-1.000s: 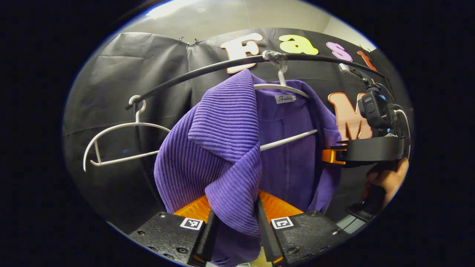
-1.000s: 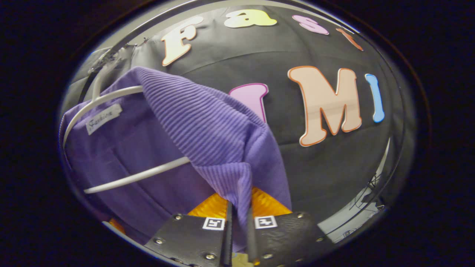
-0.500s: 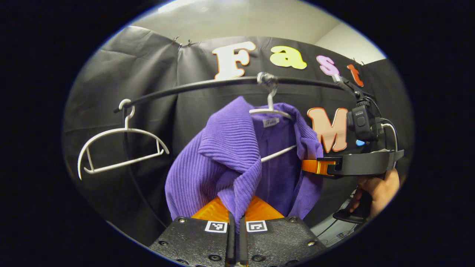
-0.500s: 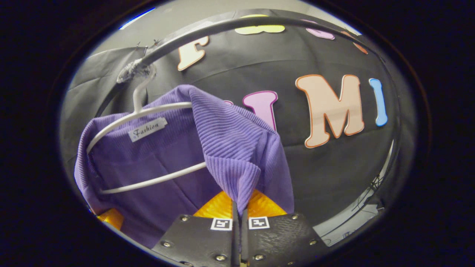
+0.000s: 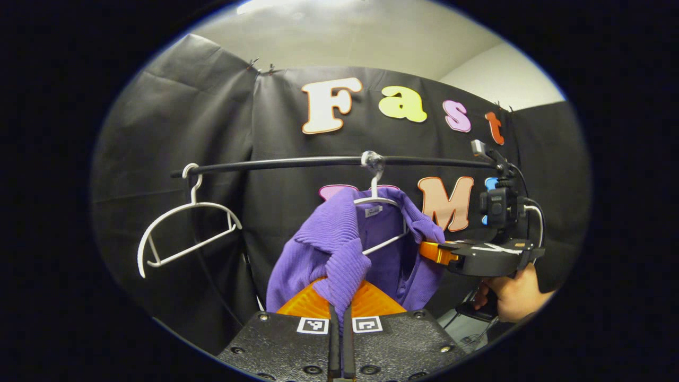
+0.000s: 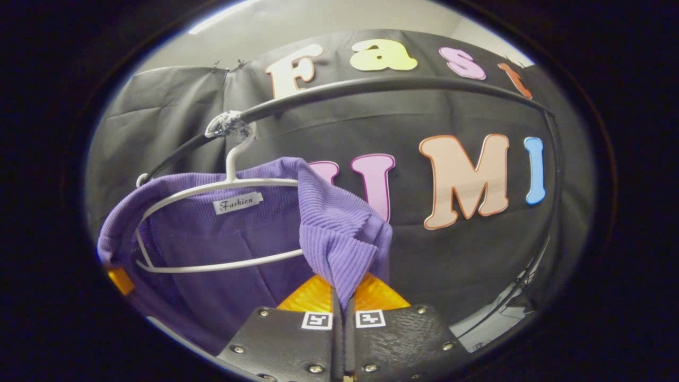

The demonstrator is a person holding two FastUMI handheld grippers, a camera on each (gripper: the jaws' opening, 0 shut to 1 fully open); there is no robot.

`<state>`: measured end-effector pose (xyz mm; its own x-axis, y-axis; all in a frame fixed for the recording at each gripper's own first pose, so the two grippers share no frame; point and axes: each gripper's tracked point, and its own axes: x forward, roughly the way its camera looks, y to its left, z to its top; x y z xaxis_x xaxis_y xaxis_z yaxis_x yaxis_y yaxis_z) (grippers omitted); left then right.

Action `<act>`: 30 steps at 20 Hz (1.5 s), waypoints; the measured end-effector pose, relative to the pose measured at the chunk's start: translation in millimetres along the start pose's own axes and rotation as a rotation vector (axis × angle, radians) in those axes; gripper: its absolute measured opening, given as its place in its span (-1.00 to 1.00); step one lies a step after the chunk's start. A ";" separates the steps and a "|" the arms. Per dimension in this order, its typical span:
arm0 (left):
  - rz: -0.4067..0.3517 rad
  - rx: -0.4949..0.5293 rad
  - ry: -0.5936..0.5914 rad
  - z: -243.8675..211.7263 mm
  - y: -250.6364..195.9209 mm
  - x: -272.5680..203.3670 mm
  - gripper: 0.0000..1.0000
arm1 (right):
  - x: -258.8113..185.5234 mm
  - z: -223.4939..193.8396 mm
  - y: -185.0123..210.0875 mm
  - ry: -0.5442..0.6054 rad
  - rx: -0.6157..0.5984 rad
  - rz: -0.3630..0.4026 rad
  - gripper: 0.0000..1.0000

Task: Grasp the clothes on the hanger with both hands and then place them into the laundry hamper below.

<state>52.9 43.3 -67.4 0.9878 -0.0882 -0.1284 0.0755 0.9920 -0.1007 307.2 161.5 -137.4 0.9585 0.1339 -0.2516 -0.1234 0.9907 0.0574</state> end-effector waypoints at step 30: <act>-0.059 0.111 -0.033 47.0 122.3 138.6 -0.98 | 122.6 35.6 -85.1 -0.192 -0.087 -0.259 -0.96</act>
<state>205.4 156.6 -51.2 0.9850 -0.1460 -0.0924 0.1469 0.9892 0.0027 444.4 92.7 -138.7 0.9908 -0.1215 -0.0601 0.1173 0.9907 -0.0692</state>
